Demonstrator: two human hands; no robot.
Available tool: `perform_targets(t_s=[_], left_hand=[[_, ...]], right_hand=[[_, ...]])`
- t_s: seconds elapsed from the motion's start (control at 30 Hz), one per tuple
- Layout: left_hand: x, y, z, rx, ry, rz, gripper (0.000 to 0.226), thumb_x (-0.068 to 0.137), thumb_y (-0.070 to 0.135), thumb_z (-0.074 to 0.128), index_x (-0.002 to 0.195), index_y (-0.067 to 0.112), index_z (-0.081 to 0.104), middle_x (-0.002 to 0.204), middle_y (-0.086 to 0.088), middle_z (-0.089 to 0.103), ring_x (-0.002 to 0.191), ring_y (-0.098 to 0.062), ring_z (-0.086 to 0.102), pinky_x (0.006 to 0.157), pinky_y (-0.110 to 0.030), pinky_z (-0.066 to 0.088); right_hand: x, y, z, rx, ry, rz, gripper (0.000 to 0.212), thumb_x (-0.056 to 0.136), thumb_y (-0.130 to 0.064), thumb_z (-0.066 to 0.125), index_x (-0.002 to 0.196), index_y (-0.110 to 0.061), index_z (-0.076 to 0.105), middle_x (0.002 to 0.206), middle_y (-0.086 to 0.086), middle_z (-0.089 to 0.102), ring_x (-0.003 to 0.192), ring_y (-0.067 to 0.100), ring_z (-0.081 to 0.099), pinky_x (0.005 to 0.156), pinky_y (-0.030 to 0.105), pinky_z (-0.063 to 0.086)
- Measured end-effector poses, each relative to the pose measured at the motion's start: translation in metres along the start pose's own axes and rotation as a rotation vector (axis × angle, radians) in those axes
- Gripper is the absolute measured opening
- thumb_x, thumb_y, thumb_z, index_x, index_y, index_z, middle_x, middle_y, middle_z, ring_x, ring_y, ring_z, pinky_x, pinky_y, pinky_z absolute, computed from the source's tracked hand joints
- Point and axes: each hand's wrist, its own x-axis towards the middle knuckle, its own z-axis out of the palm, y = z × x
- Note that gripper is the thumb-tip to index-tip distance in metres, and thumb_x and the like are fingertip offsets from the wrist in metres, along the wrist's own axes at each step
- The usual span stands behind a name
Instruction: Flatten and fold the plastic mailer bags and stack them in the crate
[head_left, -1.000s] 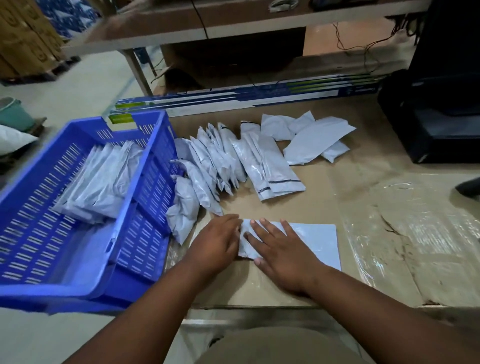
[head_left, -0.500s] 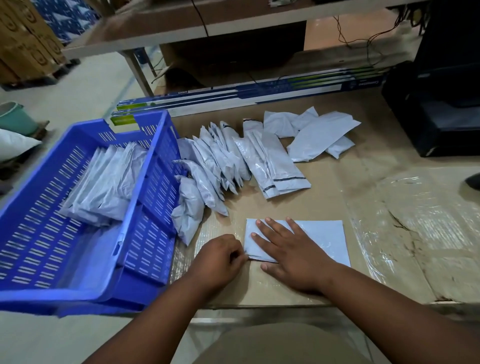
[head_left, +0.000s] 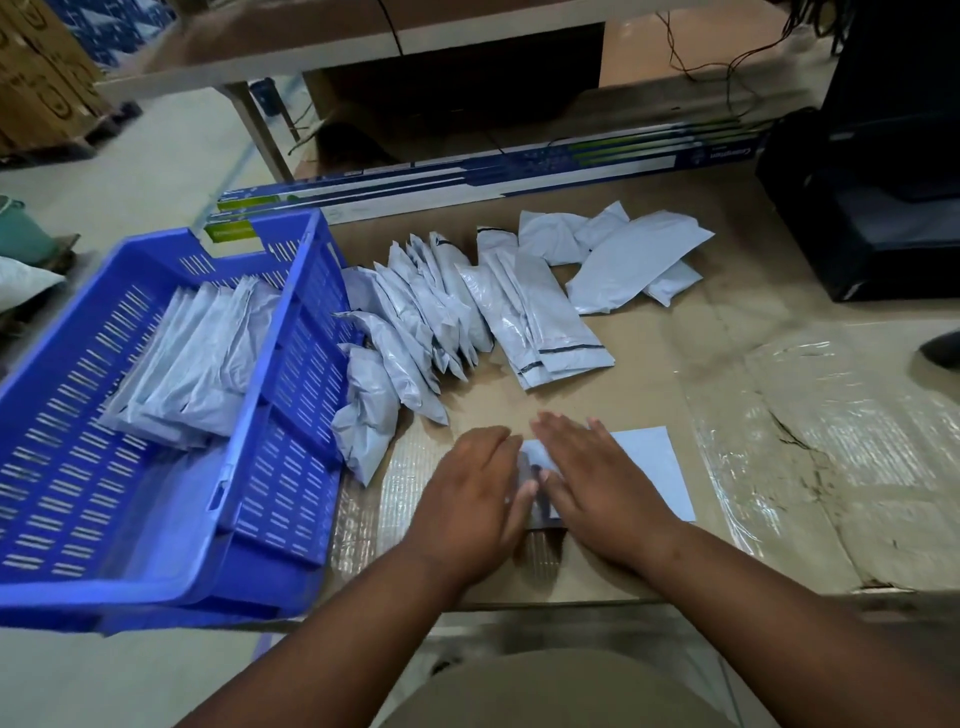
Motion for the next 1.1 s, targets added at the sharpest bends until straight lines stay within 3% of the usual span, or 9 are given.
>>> perform_targets(t_s=[0.07,0.13,0.2,0.33,0.47,0.77,0.83,0.97,1.1], left_hand=[[0.008,0.008,0.022,0.072,-0.101,-0.022,0.065,0.111,0.044,0.032,0.159,0.001,0.040,0.167,-0.019,0.036,0.158,-0.031,0.028,0.128,-0.046,0.027],[0.010,0.008,0.043,0.115,-0.209,-0.073,0.071,0.110,0.047,0.023,0.166,0.003,0.024,0.175,-0.018,0.015,0.164,-0.029,0.007,0.131,-0.049,0.017],[0.007,0.004,0.057,0.113,-0.249,-0.108,0.071,0.111,0.047,0.020,0.168,0.006,0.017,0.177,-0.015,0.007,0.165,-0.026,-0.001,0.132,-0.050,0.013],[0.006,-0.001,0.065,0.127,-0.271,-0.074,0.070,0.110,0.044,0.019,0.169,0.009,0.010,0.177,-0.015,0.003,0.165,-0.026,-0.005,0.132,-0.050,0.010],[0.007,0.002,0.064,0.178,-0.302,-0.084,0.074,0.106,0.043,0.019,0.169,0.005,0.010,0.177,-0.019,0.002,0.164,-0.031,-0.004,0.132,-0.052,0.010],[0.007,-0.002,0.068,0.174,-0.315,-0.067,0.075,0.104,0.042,0.026,0.168,0.005,0.015,0.177,-0.018,0.003,0.164,-0.031,-0.004,0.132,-0.053,0.010],[0.007,-0.003,0.066,0.170,-0.311,-0.065,0.073,0.107,0.044,0.024,0.168,0.006,0.015,0.177,-0.017,0.003,0.165,-0.028,-0.004,0.132,-0.051,0.010],[0.014,0.007,0.055,0.178,-0.409,-0.139,0.081,0.105,0.058,0.008,0.170,0.010,0.003,0.177,-0.011,-0.010,0.163,-0.024,-0.014,0.132,-0.049,0.003],[0.043,0.035,0.049,0.208,-0.301,-0.080,0.078,0.106,0.055,0.019,0.169,0.010,0.016,0.177,-0.013,0.003,0.165,-0.026,-0.003,0.132,-0.050,0.003]], right_hand=[[-0.001,0.000,-0.004,-0.009,0.075,0.098,0.060,0.107,-0.039,0.030,0.164,-0.021,0.033,0.171,0.000,0.030,0.159,0.013,0.021,0.132,0.040,0.007],[-0.003,0.000,-0.006,-0.115,0.093,0.103,0.059,0.106,-0.039,0.028,0.161,-0.019,0.037,0.170,0.004,0.033,0.159,0.018,0.024,0.132,0.044,0.012],[-0.006,-0.002,-0.004,-0.253,0.071,0.055,0.060,0.106,-0.039,0.029,0.160,-0.016,0.038,0.169,0.009,0.033,0.158,0.024,0.025,0.130,0.051,0.017],[-0.003,-0.007,0.007,-0.380,-0.030,-0.029,0.063,0.104,-0.036,0.032,0.161,-0.010,0.037,0.169,0.013,0.033,0.159,0.028,0.026,0.129,0.056,0.017],[-0.009,0.007,0.014,-0.337,-0.119,-0.032,0.067,0.109,-0.044,0.021,0.168,-0.011,0.017,0.176,0.011,0.014,0.163,0.022,0.007,0.131,0.052,0.009],[-0.014,0.021,0.021,-0.260,-0.117,-0.060,0.074,0.109,-0.057,0.005,0.169,-0.013,0.005,0.177,0.005,-0.005,0.162,0.016,-0.013,0.132,0.047,0.002],[-0.012,0.026,0.016,-0.070,-0.086,-0.041,0.072,0.110,-0.057,0.007,0.169,-0.015,0.014,0.177,-0.001,0.003,0.162,0.008,-0.007,0.132,0.044,0.004],[-0.019,0.034,-0.004,0.815,0.035,0.215,0.049,0.112,-0.035,0.043,0.160,-0.026,0.042,0.168,-0.018,0.033,0.154,-0.005,0.024,0.132,0.033,0.016],[-0.023,0.035,-0.011,1.005,0.073,0.252,0.046,0.113,-0.030,0.043,0.157,-0.022,0.048,0.163,-0.016,0.043,0.152,0.000,0.034,0.130,0.036,0.024]])
